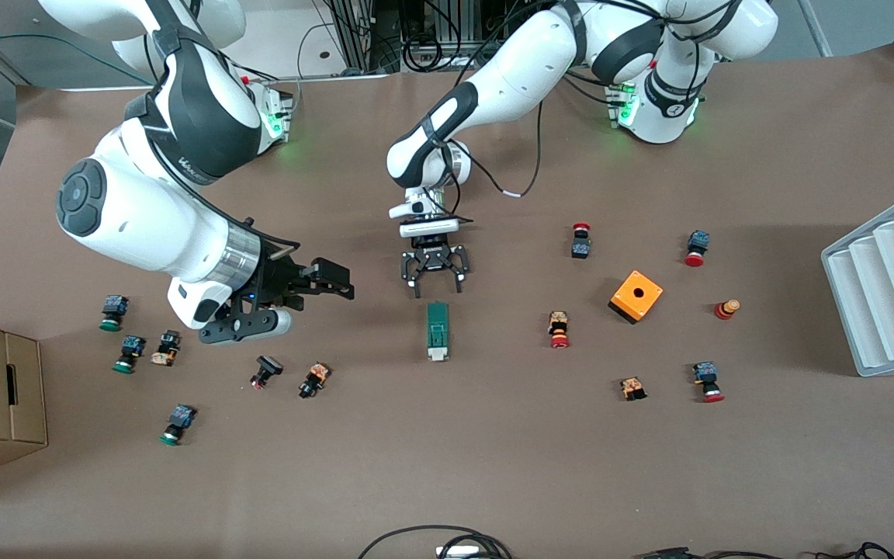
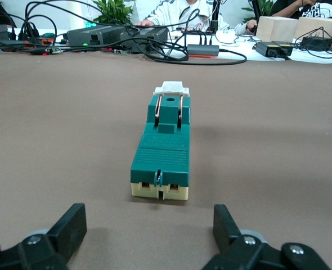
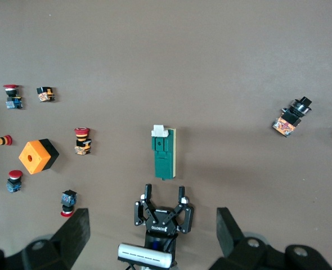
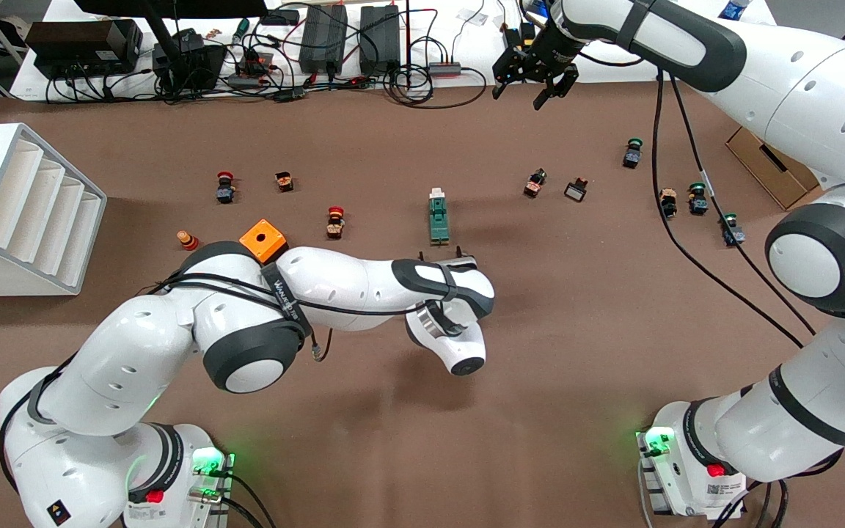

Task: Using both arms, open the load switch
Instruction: 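Bring the right gripper toward the green switch while the left gripper holds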

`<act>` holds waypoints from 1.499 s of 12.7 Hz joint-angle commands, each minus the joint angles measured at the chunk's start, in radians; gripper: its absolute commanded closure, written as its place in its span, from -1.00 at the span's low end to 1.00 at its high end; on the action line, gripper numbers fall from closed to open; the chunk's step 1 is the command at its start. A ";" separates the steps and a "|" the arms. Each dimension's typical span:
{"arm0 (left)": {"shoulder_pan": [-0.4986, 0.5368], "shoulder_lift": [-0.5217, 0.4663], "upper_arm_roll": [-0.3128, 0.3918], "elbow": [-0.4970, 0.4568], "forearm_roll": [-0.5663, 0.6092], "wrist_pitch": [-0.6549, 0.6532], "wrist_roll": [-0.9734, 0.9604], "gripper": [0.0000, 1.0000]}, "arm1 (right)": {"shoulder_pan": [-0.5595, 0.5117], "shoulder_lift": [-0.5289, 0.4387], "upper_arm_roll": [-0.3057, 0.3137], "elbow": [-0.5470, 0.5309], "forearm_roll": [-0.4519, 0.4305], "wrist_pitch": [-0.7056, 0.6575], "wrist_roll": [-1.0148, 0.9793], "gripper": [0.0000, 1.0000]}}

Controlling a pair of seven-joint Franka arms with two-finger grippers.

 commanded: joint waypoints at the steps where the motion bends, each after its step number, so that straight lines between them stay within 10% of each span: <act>1: -0.008 0.045 0.003 0.018 0.024 -0.031 -0.034 -1.00 | -0.028 0.023 0.000 -0.003 0.025 0.011 -0.069 -1.00; 12: 0.001 0.074 0.006 0.024 0.101 -0.043 -0.048 -1.00 | -0.030 0.134 0.008 0.000 0.040 0.155 -0.213 -1.00; 19: 0.001 0.074 0.006 0.023 0.101 -0.046 -0.065 -1.00 | 0.004 0.234 0.009 -0.003 0.248 0.273 -0.215 -1.00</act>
